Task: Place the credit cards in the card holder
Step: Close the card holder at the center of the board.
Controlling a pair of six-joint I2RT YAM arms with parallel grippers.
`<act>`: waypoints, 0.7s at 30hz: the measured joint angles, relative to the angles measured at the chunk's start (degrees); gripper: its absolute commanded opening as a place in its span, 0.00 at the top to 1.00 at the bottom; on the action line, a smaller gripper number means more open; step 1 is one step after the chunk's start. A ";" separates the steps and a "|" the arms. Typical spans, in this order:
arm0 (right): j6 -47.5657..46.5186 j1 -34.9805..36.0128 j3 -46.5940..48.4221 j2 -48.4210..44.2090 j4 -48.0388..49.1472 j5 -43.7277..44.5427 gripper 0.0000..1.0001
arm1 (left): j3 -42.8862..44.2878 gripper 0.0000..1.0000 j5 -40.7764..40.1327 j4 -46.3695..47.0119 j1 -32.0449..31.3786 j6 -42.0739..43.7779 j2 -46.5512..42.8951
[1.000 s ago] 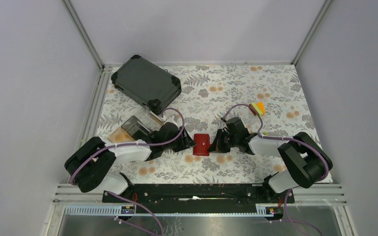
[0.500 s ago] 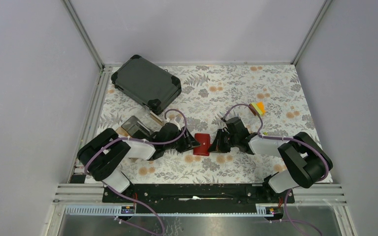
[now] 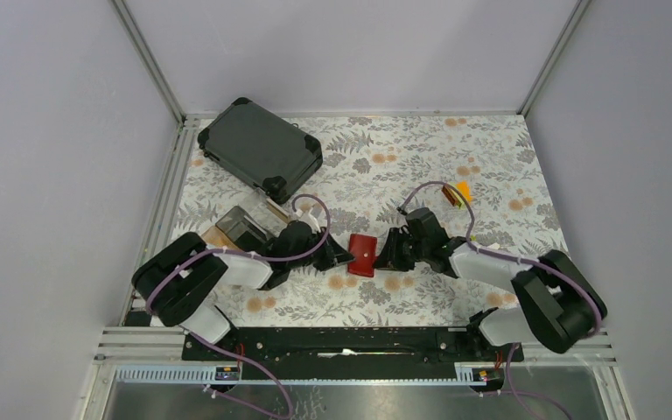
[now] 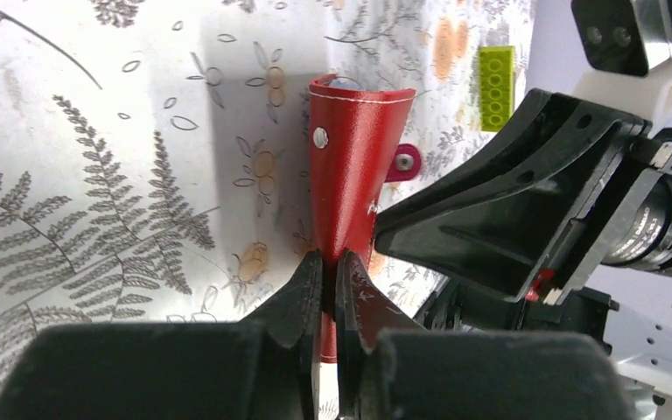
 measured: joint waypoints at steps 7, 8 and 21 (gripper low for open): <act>-4.24 -0.74 2.10 -16.39 -11.91 5.97 0.14 | -0.83 1.00 0.13 -4.07 -0.07 5.27 -10.80; -5.25 -1.31 3.10 -19.04 -13.44 6.16 0.12 | -0.83 1.00 0.13 -4.81 -0.07 6.16 -12.94; -11.30 -5.31 7.26 -28.39 -12.37 -8.74 0.04 | -0.85 1.00 2.23 -13.73 -0.07 15.76 -38.99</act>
